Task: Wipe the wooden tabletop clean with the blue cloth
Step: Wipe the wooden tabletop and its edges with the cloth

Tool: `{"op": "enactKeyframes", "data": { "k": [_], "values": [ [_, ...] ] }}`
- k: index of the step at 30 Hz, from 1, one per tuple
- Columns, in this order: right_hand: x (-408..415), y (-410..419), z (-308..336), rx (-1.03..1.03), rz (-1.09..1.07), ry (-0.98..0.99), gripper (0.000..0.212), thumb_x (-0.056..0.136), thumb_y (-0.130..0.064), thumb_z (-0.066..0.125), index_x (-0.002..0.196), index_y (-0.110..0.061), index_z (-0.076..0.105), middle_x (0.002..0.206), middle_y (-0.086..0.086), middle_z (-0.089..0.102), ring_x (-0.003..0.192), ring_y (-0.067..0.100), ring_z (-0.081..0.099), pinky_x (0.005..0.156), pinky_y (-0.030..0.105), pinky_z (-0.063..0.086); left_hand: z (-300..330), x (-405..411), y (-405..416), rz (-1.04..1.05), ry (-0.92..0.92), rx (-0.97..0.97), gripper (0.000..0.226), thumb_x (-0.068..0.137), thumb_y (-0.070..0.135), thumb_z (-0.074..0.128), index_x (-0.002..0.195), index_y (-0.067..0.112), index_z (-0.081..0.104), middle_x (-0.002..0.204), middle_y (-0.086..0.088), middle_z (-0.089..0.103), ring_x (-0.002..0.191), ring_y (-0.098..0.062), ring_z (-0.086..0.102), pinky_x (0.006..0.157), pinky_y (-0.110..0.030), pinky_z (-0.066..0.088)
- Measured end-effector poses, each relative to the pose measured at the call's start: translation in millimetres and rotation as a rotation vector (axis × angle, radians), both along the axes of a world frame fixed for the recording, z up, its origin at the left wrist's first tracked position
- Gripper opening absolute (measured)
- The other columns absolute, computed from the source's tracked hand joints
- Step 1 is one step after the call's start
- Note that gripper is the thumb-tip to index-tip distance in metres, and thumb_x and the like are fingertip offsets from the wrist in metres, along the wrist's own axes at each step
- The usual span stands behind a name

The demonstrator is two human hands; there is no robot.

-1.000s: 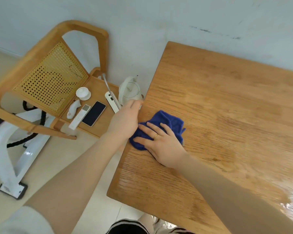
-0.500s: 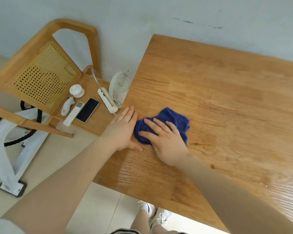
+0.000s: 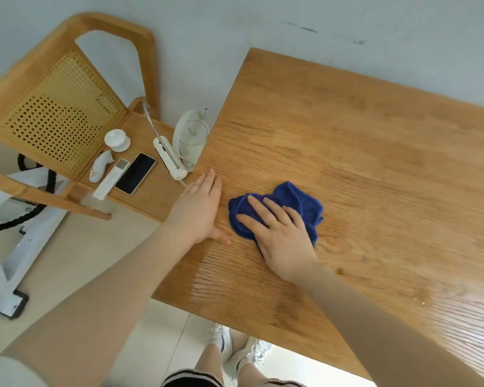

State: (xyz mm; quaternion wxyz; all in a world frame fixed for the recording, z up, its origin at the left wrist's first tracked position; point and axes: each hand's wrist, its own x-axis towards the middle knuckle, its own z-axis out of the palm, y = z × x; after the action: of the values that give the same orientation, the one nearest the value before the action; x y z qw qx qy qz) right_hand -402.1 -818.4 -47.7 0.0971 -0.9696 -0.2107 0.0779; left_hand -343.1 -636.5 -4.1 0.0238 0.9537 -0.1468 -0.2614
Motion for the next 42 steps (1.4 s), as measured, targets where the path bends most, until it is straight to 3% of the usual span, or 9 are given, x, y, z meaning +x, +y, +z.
{"op": "enactKeyframes", "data": {
  "k": [6,11,14,19,22,26,31,34,42],
  "values": [
    [74,-21,9,-0.052,-0.289,-0.013,0.047,0.092,-0.026,0.033,0.139,-0.031,0.035,0.155,0.000,0.020,0.140,0.024,0.022,0.110,0.046,0.020,6,3,1,-0.045,0.014,-0.037,0.127,0.060,0.066,0.069,0.146,0.030,-0.016,0.155,-0.012,-0.018,0.144,-0.027,-0.009,0.117,-0.038,0.003],
    [95,-15,6,-0.011,-0.457,-0.039,0.050,0.092,-0.025,0.038,0.141,-0.030,0.032,0.156,-0.001,0.014,0.143,0.025,0.004,0.114,0.046,-0.005,14,20,-8,-0.056,-0.053,-0.049,0.106,0.067,0.070,0.060,0.148,0.015,0.020,0.153,-0.014,0.014,0.141,-0.030,0.014,0.114,-0.041,0.019],
    [57,2,0,0.053,-0.428,-0.043,0.053,0.085,-0.032,0.038,0.138,-0.027,0.039,0.155,0.003,0.020,0.143,0.030,0.003,0.113,0.048,-0.001,14,30,-18,-0.112,-0.117,-0.122,0.103,0.068,0.068,0.061,0.145,0.011,0.025,0.155,-0.010,0.013,0.144,-0.026,0.006,0.115,-0.040,0.015],
    [35,-25,3,-0.082,-0.250,-0.039,0.046,0.092,-0.042,0.025,0.135,-0.037,0.042,0.150,0.001,0.033,0.139,0.037,0.021,0.109,0.058,0.013,7,32,-32,-0.247,-0.025,-0.125,0.125,0.064,0.068,0.064,0.149,0.010,-0.006,0.156,-0.010,-0.017,0.145,-0.024,-0.009,0.117,-0.036,0.002],
    [75,-55,7,-0.081,-0.437,-0.047,0.045,0.095,-0.045,0.023,0.138,-0.040,0.036,0.154,-0.002,0.024,0.141,0.031,0.016,0.111,0.054,0.012,-2,36,-38,-0.296,-0.029,-0.097,0.130,0.062,0.072,0.061,0.147,0.008,-0.014,0.153,-0.009,-0.027,0.144,-0.022,-0.012,0.116,-0.036,-0.002],
    [101,-70,1,-0.052,-0.643,-0.056,0.040,0.098,-0.042,0.031,0.138,-0.042,0.034,0.155,-0.002,0.018,0.141,0.028,0.013,0.109,0.047,0.013,-9,41,-44,-0.306,-0.039,-0.068,0.133,0.059,0.073,0.062,0.148,0.005,-0.010,0.155,-0.010,-0.019,0.145,-0.023,-0.011,0.116,-0.035,-0.002],
    [24,-45,1,0.012,-0.336,-0.162,0.040,0.094,-0.040,0.031,0.126,-0.031,0.054,0.140,0.003,0.047,0.120,0.028,0.039,0.095,0.045,0.031,-8,37,-46,-0.282,0.015,-0.055,0.134,0.060,0.066,0.069,0.147,0.003,-0.010,0.156,-0.011,-0.018,0.145,-0.025,-0.010,0.117,-0.036,0.003],
    [3,-49,-2,-0.018,-0.250,-0.180,0.043,0.093,-0.036,0.036,0.134,-0.026,0.039,0.137,0.001,0.050,0.123,0.026,0.037,0.100,0.044,0.027,-6,40,-46,-0.282,0.020,-0.078,0.134,0.059,0.067,0.069,0.147,0.003,-0.010,0.156,-0.011,-0.019,0.145,-0.025,-0.010,0.117,-0.036,0.004],
    [75,-84,-3,-0.066,-0.515,-0.043,0.064,0.086,-0.059,0.014,0.144,-0.035,0.024,0.153,0.000,0.025,0.141,0.027,0.017,0.113,0.048,0.013,-8,43,-53,-0.282,0.026,-0.035,0.137,0.056,0.069,0.069,0.147,0.002,-0.009,0.156,-0.012,-0.018,0.145,-0.026,-0.010,0.117,-0.036,0.002]
  ]
}}
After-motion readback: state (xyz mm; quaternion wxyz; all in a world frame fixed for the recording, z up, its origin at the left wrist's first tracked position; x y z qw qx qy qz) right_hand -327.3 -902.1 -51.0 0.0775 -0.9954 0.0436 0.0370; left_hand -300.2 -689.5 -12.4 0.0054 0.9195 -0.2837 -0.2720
